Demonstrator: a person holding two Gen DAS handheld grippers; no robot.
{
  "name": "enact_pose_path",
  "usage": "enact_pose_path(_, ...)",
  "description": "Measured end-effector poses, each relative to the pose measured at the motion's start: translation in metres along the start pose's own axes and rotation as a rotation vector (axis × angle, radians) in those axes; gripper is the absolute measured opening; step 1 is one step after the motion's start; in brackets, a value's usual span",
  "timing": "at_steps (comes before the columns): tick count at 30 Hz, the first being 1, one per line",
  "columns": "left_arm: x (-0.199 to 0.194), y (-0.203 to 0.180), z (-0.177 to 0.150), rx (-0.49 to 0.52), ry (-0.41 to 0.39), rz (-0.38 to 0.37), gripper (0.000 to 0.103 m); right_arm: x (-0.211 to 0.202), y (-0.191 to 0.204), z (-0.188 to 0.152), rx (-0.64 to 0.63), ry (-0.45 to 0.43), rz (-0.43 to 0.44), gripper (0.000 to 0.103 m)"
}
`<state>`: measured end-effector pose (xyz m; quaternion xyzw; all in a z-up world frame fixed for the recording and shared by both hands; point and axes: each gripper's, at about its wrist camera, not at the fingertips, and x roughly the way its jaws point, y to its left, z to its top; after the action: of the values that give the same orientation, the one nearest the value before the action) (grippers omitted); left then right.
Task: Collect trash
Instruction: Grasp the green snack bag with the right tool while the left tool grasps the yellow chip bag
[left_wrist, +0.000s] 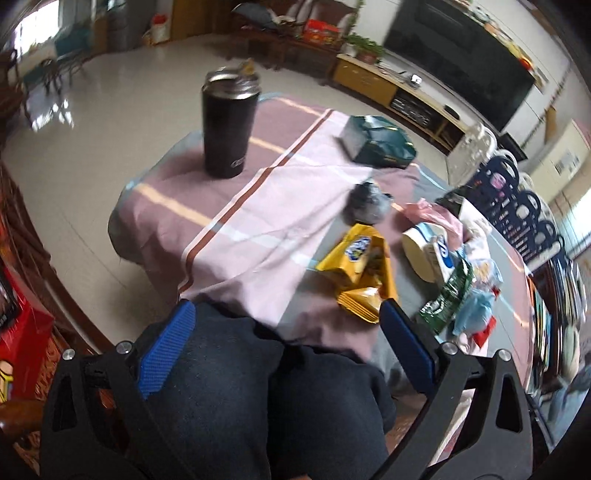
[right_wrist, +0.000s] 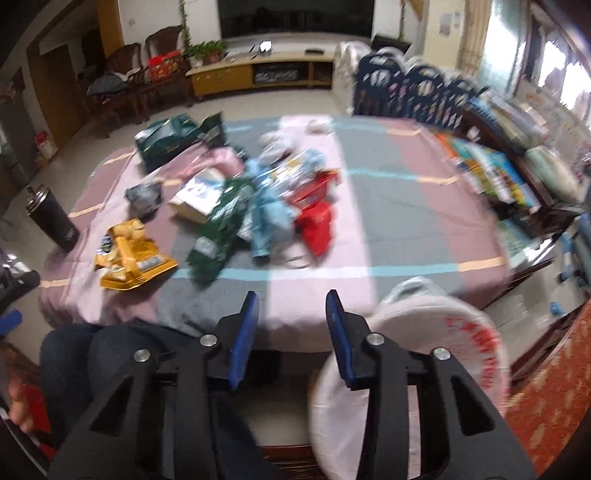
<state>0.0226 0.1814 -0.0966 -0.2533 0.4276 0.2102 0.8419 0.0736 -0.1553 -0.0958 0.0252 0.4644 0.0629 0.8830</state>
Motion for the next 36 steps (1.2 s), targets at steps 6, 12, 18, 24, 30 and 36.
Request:
enact_pose_path(6, 0.033, 0.004, 0.001, -0.023, 0.015, 0.035, 0.081, 0.039, 0.052, 0.022, -0.061, 0.016, 0.098, 0.052)
enact_pose_path(12, 0.046, 0.001, 0.000, -0.013, -0.011, 0.001, 0.091, 0.095, 0.074, 0.046, -0.024, 0.099, 0.095, 0.059)
enact_pose_path(18, 0.066, -0.006, -0.006, -0.001, 0.006, -0.080, 0.095, 0.132, 0.076, 0.048, -0.039, 0.170, 0.103, 0.010)
enact_pose_path(24, 0.072, -0.023, -0.014, 0.085, -0.029, -0.047, 0.096, 0.100, 0.059, 0.032, -0.011, 0.090, 0.159, 0.006)
enact_pose_path(30, 0.062, -0.041, -0.001, 0.153, -0.100, 0.013, 0.096, 0.080, 0.049, 0.015, -0.058, 0.058, 0.124, 0.006)
enact_pose_path(36, 0.080, -0.072, 0.032, 0.100, -0.037, -0.066, 0.099, 0.091, 0.045, 0.000, -0.044, 0.136, 0.100, 0.006)
